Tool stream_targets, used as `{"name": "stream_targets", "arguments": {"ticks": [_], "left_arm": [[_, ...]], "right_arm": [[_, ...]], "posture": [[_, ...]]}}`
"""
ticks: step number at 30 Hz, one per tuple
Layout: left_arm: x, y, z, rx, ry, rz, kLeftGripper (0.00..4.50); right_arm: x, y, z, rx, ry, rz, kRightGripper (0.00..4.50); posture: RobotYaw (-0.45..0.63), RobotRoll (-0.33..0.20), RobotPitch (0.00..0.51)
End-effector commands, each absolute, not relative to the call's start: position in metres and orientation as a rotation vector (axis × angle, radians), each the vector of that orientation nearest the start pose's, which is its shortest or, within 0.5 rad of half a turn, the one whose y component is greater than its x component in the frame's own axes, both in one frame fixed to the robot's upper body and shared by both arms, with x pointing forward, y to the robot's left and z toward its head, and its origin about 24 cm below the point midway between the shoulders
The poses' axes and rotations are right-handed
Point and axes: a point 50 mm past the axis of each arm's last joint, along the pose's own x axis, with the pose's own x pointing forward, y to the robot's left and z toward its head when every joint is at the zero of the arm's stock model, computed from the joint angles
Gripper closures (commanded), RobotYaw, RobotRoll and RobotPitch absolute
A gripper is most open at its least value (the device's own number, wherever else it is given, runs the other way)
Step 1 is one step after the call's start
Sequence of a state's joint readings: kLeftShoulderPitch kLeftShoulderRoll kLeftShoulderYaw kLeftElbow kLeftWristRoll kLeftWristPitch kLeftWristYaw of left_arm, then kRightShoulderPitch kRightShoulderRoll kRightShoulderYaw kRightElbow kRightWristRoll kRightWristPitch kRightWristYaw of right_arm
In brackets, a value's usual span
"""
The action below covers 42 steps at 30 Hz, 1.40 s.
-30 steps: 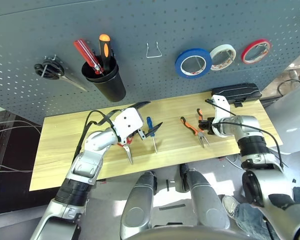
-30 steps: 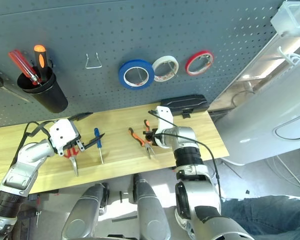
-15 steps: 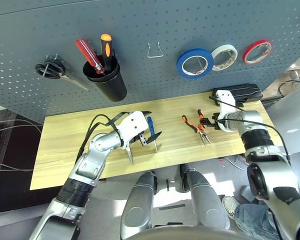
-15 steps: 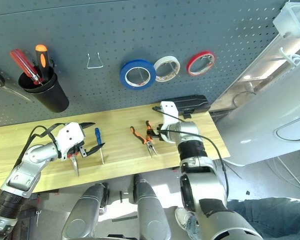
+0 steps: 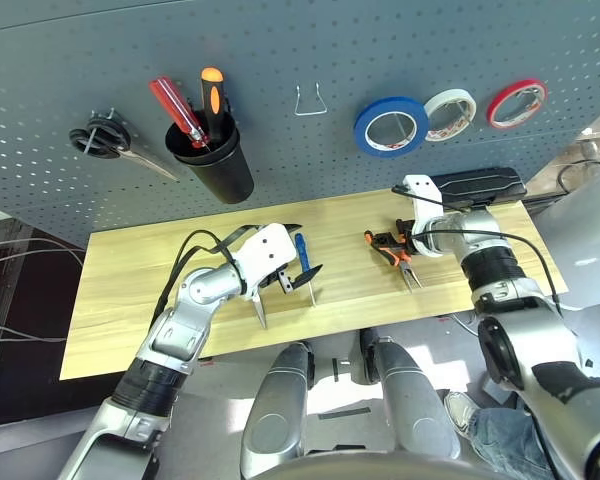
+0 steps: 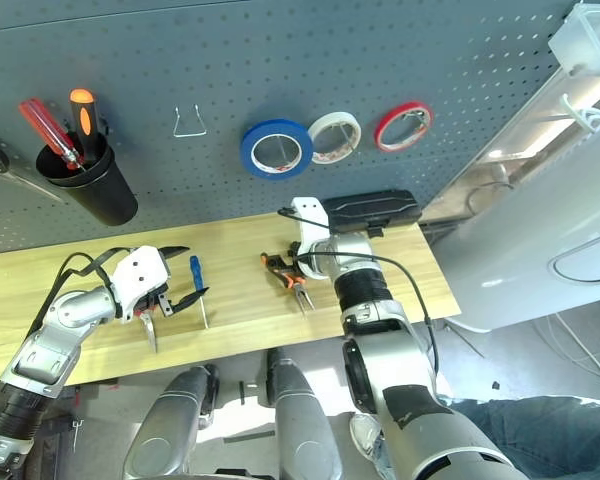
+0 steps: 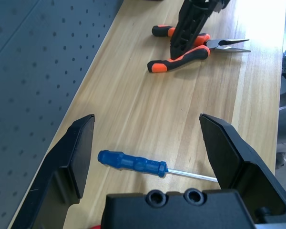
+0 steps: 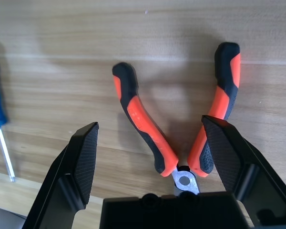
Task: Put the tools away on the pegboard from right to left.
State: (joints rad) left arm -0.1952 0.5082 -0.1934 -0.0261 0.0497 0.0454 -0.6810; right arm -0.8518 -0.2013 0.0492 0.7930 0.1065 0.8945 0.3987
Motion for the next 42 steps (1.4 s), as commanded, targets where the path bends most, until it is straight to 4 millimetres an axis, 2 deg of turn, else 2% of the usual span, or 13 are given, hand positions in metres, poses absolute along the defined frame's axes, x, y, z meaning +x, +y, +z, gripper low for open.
{"name": "stream_targets", "arguments": {"ticks": [1,10,17,27,37,42], "left_arm": [[0.264,0.161,0.073,0.604,0.096,-0.853,0.00],[0.266,0.159,0.073,0.601,0.099,-0.855,0.00],[0.266,0.160,0.072,0.596,0.097,-0.849,0.00],[0.267,0.161,0.072,0.594,0.097,-0.841,0.00],[0.265,0.163,0.072,0.590,0.104,-0.835,0.00],[0.264,0.163,0.069,0.592,0.127,-0.840,0.00]], "right_arm": [[0.356,-0.138,0.045,-0.057,0.913,0.376,0.04],[0.355,-0.139,0.050,-0.091,0.903,0.353,0.04],[0.356,-0.139,0.076,-0.081,0.842,0.362,0.04],[0.343,-0.140,0.064,-0.010,0.907,0.320,0.04],[0.346,-0.140,0.052,-0.012,0.901,0.272,0.04],[0.349,-0.131,0.043,-0.008,0.903,0.271,0.04]], "posture": [[0.07,0.000,0.295],[0.06,0.000,0.306],[0.05,0.000,0.303],[0.06,0.000,0.302],[0.07,0.000,0.310],[0.07,0.000,0.316]]}}
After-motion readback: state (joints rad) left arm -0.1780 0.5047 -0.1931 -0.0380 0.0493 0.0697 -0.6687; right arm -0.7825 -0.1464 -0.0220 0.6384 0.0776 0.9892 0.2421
